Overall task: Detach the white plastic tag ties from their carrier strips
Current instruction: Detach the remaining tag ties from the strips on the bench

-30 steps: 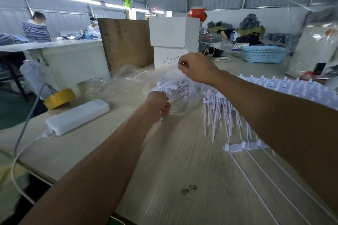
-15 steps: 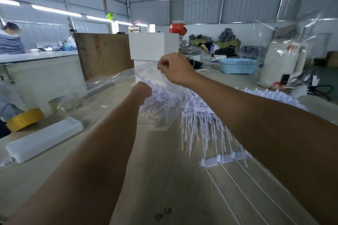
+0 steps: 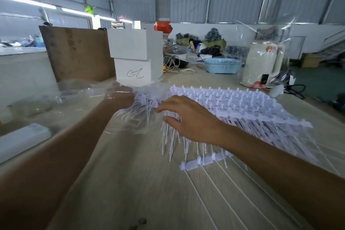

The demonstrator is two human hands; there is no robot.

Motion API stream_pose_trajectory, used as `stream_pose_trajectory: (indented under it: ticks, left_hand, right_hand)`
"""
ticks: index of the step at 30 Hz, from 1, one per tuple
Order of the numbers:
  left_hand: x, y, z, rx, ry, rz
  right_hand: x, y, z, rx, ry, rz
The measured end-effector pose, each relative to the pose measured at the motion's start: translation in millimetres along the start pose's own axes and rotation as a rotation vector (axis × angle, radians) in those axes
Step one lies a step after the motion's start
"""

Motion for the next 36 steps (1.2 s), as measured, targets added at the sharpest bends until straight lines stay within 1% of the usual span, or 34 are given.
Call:
stream_pose_trajectory:
  ticks: [3, 4, 5, 6, 8, 9, 10, 11, 12, 15, 17, 18, 19, 22, 24, 26, 27, 30, 32, 34, 36]
  left_hand:
    - [39, -24, 24, -0.057, 0.139, 0.193]
    - [61, -34, 37, -0.097, 0.224, 0.277]
    - [85, -45, 53, -0.093, 0.323, 0.367]
    - [115, -54, 72, -0.069, 0.469, 0.446]
    - [182, -68, 107, 0.003, 0.827, 0.627]
    - [205, -71, 119, 0.003, 0.937, 0.703]
    - [214, -70, 129, -0.025, 0.975, 0.739]
    - [211, -69, 138, -0.046, 0.94, 0.729]
    - [200, -68, 142, -0.048, 0.852, 0.686]
    - [158, -44, 135, -0.043, 0.499, 0.416]
    - [145, -25, 126, 0.035, 0.386, 0.245]
    - [143, -19, 123, 0.095, 0.36, 0.191]
    - [142, -18, 120, 0.138, 0.347, 0.173]
    - [137, -21, 115, 0.105, 0.285, 0.174]
    - [138, -29, 119, 0.073, 0.265, 0.246]
    - [143, -39, 128, 0.059, 0.259, 0.35]
    - [144, -41, 133, 0.047, 0.263, 0.367]
    - [140, -33, 150, -0.071, 0.327, 0.34]
    - [136, -29, 157, -0.097, 0.356, 0.329]
    - [133, -32, 157, 0.017, 0.364, 0.33]
    - [133, -40, 153, 0.203, 0.359, 0.35]
  right_hand:
    - [29, -10, 24, -0.071, 0.086, 0.039]
    - [39, -17, 33, -0.096, 0.116, 0.069]
    - [48, -25, 43, -0.117, 0.148, 0.104]
    - [57, -33, 51, -0.133, 0.182, 0.138]
    - [73, -45, 68, -0.155, 0.255, 0.195]
    - [80, -49, 74, -0.158, 0.29, 0.211]
    - [87, -52, 79, -0.152, 0.316, 0.214]
    - [93, -53, 81, -0.131, 0.331, 0.204]
    - [99, -54, 82, -0.094, 0.333, 0.177]
    - [122, -50, 87, 0.054, 0.358, 0.035]
    - [140, -41, 92, 0.073, 0.419, -0.04]
    - [149, -36, 93, 0.053, 0.439, -0.053]
    - [155, -30, 92, 0.032, 0.444, -0.05]
    - [162, -14, 84, 0.019, 0.416, -0.052]
    - [159, -13, 81, 0.006, 0.396, -0.038]
    - [154, -26, 81, -0.002, 0.377, 0.036]
    - [154, -36, 83, 0.023, 0.377, 0.082]
    - [169, -71, 101, 0.186, 0.445, 0.197]
    - [187, -86, 120, 0.285, 0.525, 0.203]
    - [206, -88, 137, 0.314, 0.598, 0.138]
    - [219, -80, 148, 0.297, 0.661, 0.037]
Point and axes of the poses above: each hand's wrist, its own x-axis away from the middle knuckle, its own y-axis out of the palm, z = x × y, the point moved 10 cm from there along -x, towards the middle knuckle, and after that the axes turned 11 degrees about -y, right-handed, at the moved point
